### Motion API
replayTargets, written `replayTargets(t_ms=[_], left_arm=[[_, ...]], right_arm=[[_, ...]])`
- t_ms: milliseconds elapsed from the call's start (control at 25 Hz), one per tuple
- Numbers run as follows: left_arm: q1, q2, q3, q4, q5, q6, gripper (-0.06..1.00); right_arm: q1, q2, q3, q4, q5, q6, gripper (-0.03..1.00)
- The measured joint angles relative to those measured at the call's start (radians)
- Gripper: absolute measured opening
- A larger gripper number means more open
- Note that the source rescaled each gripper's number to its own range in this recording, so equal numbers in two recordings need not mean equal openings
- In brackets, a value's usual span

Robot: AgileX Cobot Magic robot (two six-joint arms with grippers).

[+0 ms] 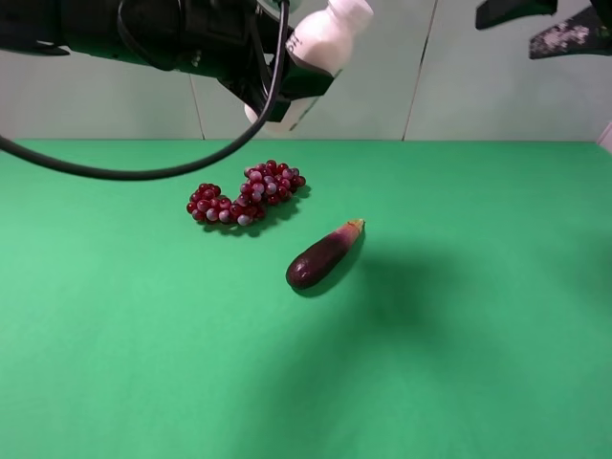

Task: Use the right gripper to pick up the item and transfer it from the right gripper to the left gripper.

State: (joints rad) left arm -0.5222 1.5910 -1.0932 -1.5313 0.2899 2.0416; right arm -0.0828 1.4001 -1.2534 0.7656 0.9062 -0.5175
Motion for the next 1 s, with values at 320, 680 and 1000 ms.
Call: replayTargets(t_ms=[320, 680, 1000], left_arm=[[0.001, -0.024, 0.0, -0.001, -0.01, -0.038, 0.14], [0.001, -0.024, 0.0, -0.005, -0.018, -0.042, 0.14], [0.001, -0.024, 0.0, -0.007, -0.02, -0.051, 0.14]], right_arm=[[0.003, -0.333, 0.168, -0.384, -0.068, 0.253, 0.88], [0.003, -0.836, 0.442, -0.555, -0.144, 0.307, 0.88], [0.003, -1.095, 0.612, -0.585, -0.041, 0.372, 0.88]])
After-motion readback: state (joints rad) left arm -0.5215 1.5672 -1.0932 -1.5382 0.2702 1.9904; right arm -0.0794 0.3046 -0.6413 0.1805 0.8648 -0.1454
